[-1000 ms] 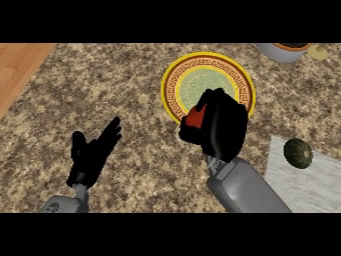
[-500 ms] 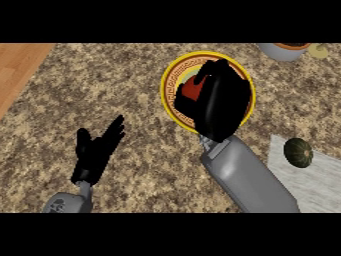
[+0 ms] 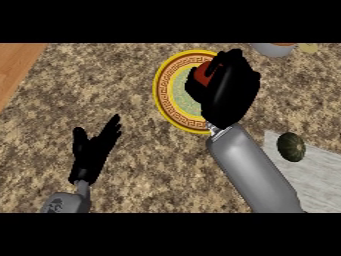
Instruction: Pick the bell pepper from the placemat and place it in the plate
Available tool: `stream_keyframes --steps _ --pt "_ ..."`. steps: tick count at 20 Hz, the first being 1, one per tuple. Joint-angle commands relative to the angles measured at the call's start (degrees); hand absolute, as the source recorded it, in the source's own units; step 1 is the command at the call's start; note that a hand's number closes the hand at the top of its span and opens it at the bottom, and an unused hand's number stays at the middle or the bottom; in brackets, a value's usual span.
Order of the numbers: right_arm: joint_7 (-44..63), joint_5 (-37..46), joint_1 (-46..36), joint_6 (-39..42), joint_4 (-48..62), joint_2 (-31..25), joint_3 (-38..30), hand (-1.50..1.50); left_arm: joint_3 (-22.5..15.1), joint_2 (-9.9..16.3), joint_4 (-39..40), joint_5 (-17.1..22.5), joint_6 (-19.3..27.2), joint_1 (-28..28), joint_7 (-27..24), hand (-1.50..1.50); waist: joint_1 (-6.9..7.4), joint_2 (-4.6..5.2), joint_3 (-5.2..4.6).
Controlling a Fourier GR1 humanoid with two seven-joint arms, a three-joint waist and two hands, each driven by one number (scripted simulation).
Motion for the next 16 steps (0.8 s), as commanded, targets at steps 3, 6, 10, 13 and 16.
stream_keyframes --steps 3,6,10,13,16 --pt "15.8 5.7 1.0 -11.7 5.0 0.6 -2.7 1.50 0.6 -0.7 -0.3 0.3 1.0 0.7 -0.2 0.00 -1.56 -0.08 0.09" --pt "14.4 6.0 -1.1 -14.4 9.0 0.6 -6.9 1.50 1.5 0.4 0.7 0.4 0.5 1.3 -1.3 0.00 -1.78 0.29 0.08" --pt "12.6 6.0 -0.2 -19.7 12.8 0.6 -10.1 1.50 1.4 0.4 0.6 -0.3 1.2 1.9 -1.2 0.00 -2.86 0.13 0.13" --pt "11.2 6.4 1.1 -24.8 16.2 0.6 -10.7 1.50 1.5 0.4 0.0 -0.1 0.6 1.5 -2.5 0.00 -3.17 -0.01 0.11" --pt "10.5 -0.9 0.7 -21.7 18.7 0.6 -17.8 1.50 1.7 0.2 -0.9 0.7 0.9 0.2 0.6 0.00 -2.88 0.36 0.27"
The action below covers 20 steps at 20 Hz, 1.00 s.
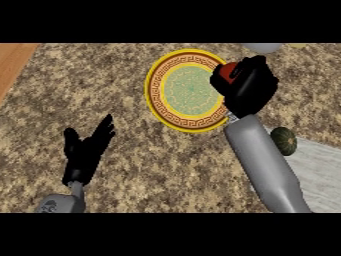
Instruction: Pick the bell pepper from the placemat and place it in the plate
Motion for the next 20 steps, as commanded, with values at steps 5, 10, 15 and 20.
stream_keyframes --steps 5,10,15,20 --pt "5.3 -19.5 -6.2 -1.3 15.7 0.6 -5.4 -1.50 -0.5 -1.0 1.3 -1.3 1.3 -2.8 0.8 0.00 0.64 0.35 0.03" --pt "-5.8 -29.1 -5.4 -16.4 22.8 0.6 -5.3 -1.50 -0.6 0.1 -1.3 0.4 -1.6 1.1 -0.5 0.00 1.54 0.38 0.12" --pt "-15.3 -34.6 -5.8 -27.1 20.6 0.6 -4.6 -1.50 0.9 1.4 -1.0 0.7 -1.7 1.0 -0.8 0.00 0.21 0.19 0.12" --pt "-16.2 -39.2 -7.2 -35.7 20.5 0.6 -3.2 -1.50 1.1 0.8 -1.0 0.5 -0.6 0.9 0.6 0.00 -0.30 -0.23 0.05"
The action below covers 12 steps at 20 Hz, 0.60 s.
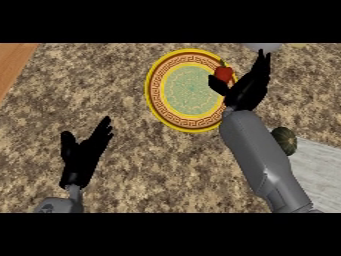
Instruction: Pick the bell pepper from the placemat and place it in the plate
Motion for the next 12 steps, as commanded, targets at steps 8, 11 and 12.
stream_keyframes --steps 8,11,12 --pt "-6.5 -21.7 12.4 -13.3 -16.7 0.3 18.5 -1.50 2.2 1.4 -0.1 0.5 -0.3 3.8 -1.7 0.00 -3.51 -1.13 -0.09" --pt "-9.8 -24.8 17.3 -9.8 -23.6 0.3 23.0 -1.50 0.3 0.0 -5.7 0.3 1.0 7.8 0.7 0.00 -4.43 -1.48 -0.14" --pt "-10.0 -25.3 21.3 -13.3 -26.5 0.3 27.7 -1.50 2.4 1.2 -2.7 0.9 0.1 5.6 -0.8 0.00 -4.63 -1.46 -0.16"
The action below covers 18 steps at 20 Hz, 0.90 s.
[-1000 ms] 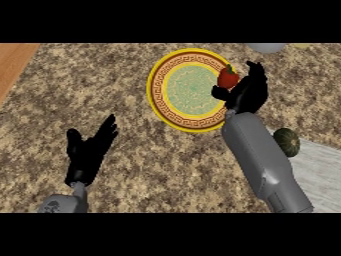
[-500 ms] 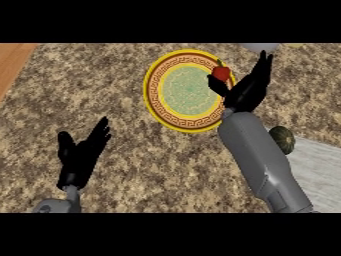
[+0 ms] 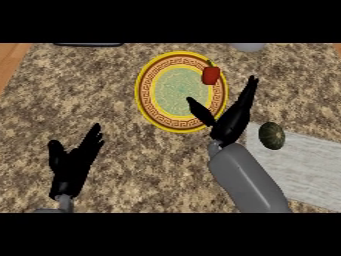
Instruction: Pick the bell pepper from the placemat and place it in the plate
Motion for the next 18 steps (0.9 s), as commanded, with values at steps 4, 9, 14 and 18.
stream_keyframes --steps 4,9,14,18 --pt "-5.6 -5.3 13.1 -1.9 -12.3 -0.2 13.4 -1.50 1.7 -1.5 5.5 -1.4 1.9 -2.3 -2.5 0.00 -1.82 -0.25 -0.12" --pt "-1.7 -1.1 16.6 -3.2 -10.7 0.2 17.6 -1.50 -0.2 -2.8 2.4 -2.1 1.5 -0.5 -1.9 0.00 -1.79 -0.41 -0.18" --pt "0.8 5.0 24.0 -1.3 -15.1 0.2 18.4 -1.50 1.4 -1.7 2.9 -1.7 0.1 0.3 -2.4 0.00 -1.83 -0.41 -0.18" --pt "12.1 12.5 20.8 -3.4 -12.1 0.2 21.6 -1.50 3.1 -0.2 1.6 0.0 -1.5 -0.7 0.0 0.00 -1.60 -0.45 -0.20"
